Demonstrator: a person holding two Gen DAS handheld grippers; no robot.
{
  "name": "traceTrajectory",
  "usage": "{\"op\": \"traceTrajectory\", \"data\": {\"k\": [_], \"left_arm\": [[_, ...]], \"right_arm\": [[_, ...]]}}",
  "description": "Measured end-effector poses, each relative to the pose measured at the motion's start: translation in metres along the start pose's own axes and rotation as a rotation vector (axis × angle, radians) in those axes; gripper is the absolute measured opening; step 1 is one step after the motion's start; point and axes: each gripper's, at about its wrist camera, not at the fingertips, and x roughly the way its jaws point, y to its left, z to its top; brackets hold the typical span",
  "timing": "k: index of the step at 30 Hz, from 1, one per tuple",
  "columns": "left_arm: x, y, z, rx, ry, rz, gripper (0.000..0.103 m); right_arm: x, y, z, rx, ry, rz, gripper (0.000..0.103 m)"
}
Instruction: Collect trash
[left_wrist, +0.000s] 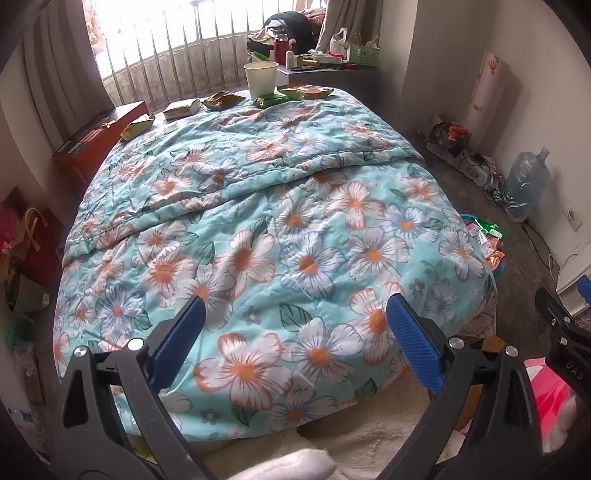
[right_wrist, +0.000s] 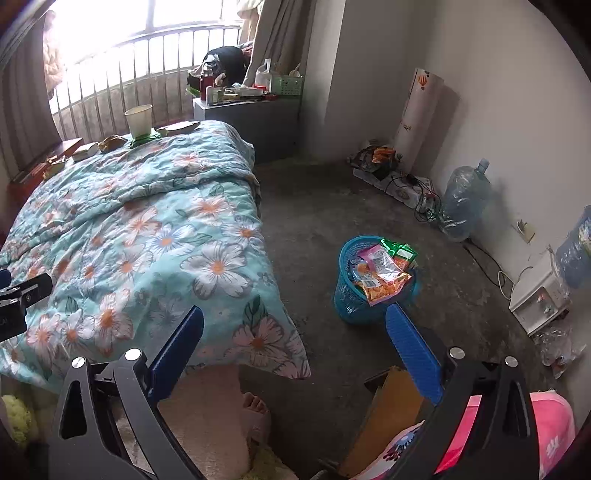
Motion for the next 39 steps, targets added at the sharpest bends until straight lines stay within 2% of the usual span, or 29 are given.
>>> {"op": "traceTrajectory", "data": {"k": [14, 39], "left_arm": [[-0.005, -0.020, -0.001, 0.051, -0.013, -0.027, 0.094], [-0.011, -0.029, 0.004, 0.054, -0.039, -0.047, 0.094]], "right_arm": [[-0.008, -0.007, 0.000, -0.013, -0.008, 0.007, 0.096], [-0.017, -0.022, 0.002, 0.010, -0.028, -0.002, 0.096]]}}
